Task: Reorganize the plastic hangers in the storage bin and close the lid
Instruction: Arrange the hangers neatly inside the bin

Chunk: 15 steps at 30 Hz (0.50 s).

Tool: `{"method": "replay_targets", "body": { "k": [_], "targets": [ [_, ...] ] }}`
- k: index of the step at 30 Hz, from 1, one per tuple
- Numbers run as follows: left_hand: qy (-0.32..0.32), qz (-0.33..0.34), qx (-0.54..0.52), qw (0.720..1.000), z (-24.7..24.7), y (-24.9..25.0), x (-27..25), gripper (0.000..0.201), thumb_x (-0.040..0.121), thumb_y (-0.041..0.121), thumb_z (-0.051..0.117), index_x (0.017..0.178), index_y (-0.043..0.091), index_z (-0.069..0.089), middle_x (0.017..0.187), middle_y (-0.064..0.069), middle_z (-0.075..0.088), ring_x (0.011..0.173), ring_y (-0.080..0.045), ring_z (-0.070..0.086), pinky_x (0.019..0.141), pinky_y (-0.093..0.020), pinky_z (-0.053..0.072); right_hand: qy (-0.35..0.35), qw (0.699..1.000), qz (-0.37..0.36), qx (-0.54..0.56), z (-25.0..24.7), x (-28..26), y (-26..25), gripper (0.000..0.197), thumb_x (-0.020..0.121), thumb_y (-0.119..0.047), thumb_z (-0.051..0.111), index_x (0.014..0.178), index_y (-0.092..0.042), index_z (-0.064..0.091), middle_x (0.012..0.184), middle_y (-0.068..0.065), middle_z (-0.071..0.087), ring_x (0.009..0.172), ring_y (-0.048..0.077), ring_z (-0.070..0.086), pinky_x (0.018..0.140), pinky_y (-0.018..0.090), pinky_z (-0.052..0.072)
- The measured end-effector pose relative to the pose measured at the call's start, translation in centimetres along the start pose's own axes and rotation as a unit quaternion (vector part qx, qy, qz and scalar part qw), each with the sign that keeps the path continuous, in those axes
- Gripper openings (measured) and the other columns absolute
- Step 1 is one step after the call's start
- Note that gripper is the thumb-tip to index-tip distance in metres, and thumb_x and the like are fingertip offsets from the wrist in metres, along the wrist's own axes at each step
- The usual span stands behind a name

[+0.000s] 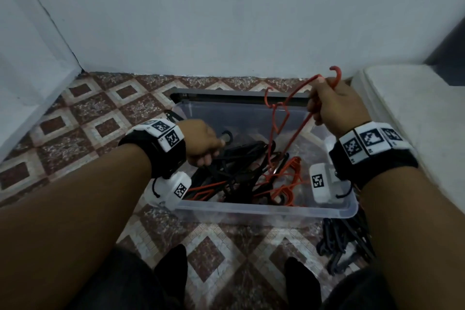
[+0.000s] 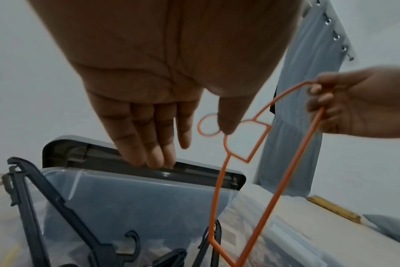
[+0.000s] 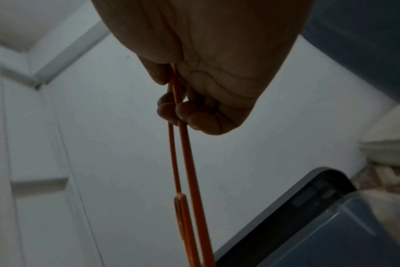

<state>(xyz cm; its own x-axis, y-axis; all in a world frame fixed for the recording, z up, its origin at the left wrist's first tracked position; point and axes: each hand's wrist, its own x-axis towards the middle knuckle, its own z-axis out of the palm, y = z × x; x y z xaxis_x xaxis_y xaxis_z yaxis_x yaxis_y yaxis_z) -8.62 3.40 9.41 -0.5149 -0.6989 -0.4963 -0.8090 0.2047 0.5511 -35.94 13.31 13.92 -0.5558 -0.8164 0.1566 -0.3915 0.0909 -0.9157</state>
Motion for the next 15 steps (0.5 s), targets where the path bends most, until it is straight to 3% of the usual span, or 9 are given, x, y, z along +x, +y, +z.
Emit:
{"method": "replay_targets", "body": {
  "k": [2, 4, 6, 7, 9, 12, 15],
  "targets": [
    [0.072, 0.051, 0.079, 0.993, -0.2, 0.9, -0.1, 0.038, 0.096, 0.047, 0.049, 0.087, 0.015, 0.068, 0.086, -0.003, 0.074, 0.072, -0.019, 0.067, 0.068, -0.034, 0.055, -0.029, 0.997, -0.007, 0.068, -0.6, 0.3, 0.1, 0.040, 0.092, -0.050, 0.045, 0.068, -0.024, 0.062, 0.062, 0.005, 0.064, 0.050, 0.020, 0.053, 0.052, 0.034, 0.046],
    [0.127, 0.057, 0.116, 0.983, -0.2, 1.5, 0.2, 0.041, 0.095, 0.056, 0.046, 0.112, 0.022, 0.061, 0.110, 0.000, 0.067, 0.087, -0.015, 0.062, 0.076, -0.031, 0.047, -0.064, 0.982, 0.011, 0.175, -1.0, 0.8, -0.2, 0.041, 0.095, -0.048, 0.044, 0.069, -0.022, 0.061, 0.061, 0.007, 0.060, 0.048, 0.021, 0.049, 0.049, 0.029, 0.041],
    [0.111, 0.054, 0.081, 0.989, 0.2, 2.0, 0.7, 0.060, 0.092, 0.064, 0.045, 0.136, 0.024, 0.048, 0.127, 0.000, 0.058, 0.109, -0.020, 0.059, 0.091, -0.034, 0.046, -0.101, 0.958, 0.042, 0.265, -1.3, 1.3, -0.5, 0.045, 0.099, -0.046, 0.039, 0.069, -0.019, 0.058, 0.061, 0.008, 0.056, 0.048, 0.021, 0.046, 0.050, 0.025, 0.039],
    [0.103, 0.060, 0.056, 0.991, 0.4, 2.2, 0.9, 0.061, 0.092, 0.064, 0.044, 0.139, 0.026, 0.045, 0.130, 0.000, 0.057, 0.113, -0.021, 0.058, 0.097, -0.036, 0.046, -0.114, 0.946, 0.054, 0.299, -1.5, 1.5, -0.5, 0.046, 0.100, -0.045, 0.037, 0.068, -0.019, 0.057, 0.061, 0.008, 0.055, 0.048, 0.020, 0.045, 0.050, 0.025, 0.039],
    [0.112, 0.085, 0.000, 0.990, 0.8, 2.5, 1.3, 0.046, 0.095, 0.056, 0.046, 0.131, 0.027, 0.052, 0.120, 0.000, 0.065, 0.104, -0.018, 0.063, 0.097, -0.040, 0.049, -0.125, 0.929, 0.072, 0.340, -1.8, 1.8, -0.2, 0.047, 0.101, -0.045, 0.036, 0.068, -0.019, 0.056, 0.062, 0.007, 0.053, 0.049, 0.020, 0.043, 0.050, 0.023, 0.037],
    [0.157, 0.110, -0.035, 0.981, 0.9, 2.9, 1.8, 0.023, 0.099, 0.039, 0.049, 0.113, 0.024, 0.061, 0.096, 0.000, 0.071, 0.086, -0.016, 0.068, 0.088, -0.038, 0.054, -0.123, 0.917, 0.103, 0.365, -2.3, 2.1, 0.7, 0.049, 0.103, -0.045, 0.033, 0.069, -0.018, 0.055, 0.062, 0.005, 0.053, 0.052, 0.019, 0.043, 0.052, 0.023, 0.038],
    [0.171, 0.124, -0.090, 0.973, 1.2, 2.7, 2.5, 0.017, 0.101, 0.029, 0.050, 0.104, 0.019, 0.063, 0.093, -0.002, 0.073, 0.077, -0.011, 0.069, 0.072, -0.021, 0.056, -0.095, 0.926, 0.148, 0.332, -2.1, 2.4, 1.5, 0.045, 0.103, -0.042, 0.035, 0.072, -0.019, 0.056, 0.060, 0.002, 0.054, 0.051, 0.017, 0.048, 0.051, 0.023, 0.042]
  ]
}}
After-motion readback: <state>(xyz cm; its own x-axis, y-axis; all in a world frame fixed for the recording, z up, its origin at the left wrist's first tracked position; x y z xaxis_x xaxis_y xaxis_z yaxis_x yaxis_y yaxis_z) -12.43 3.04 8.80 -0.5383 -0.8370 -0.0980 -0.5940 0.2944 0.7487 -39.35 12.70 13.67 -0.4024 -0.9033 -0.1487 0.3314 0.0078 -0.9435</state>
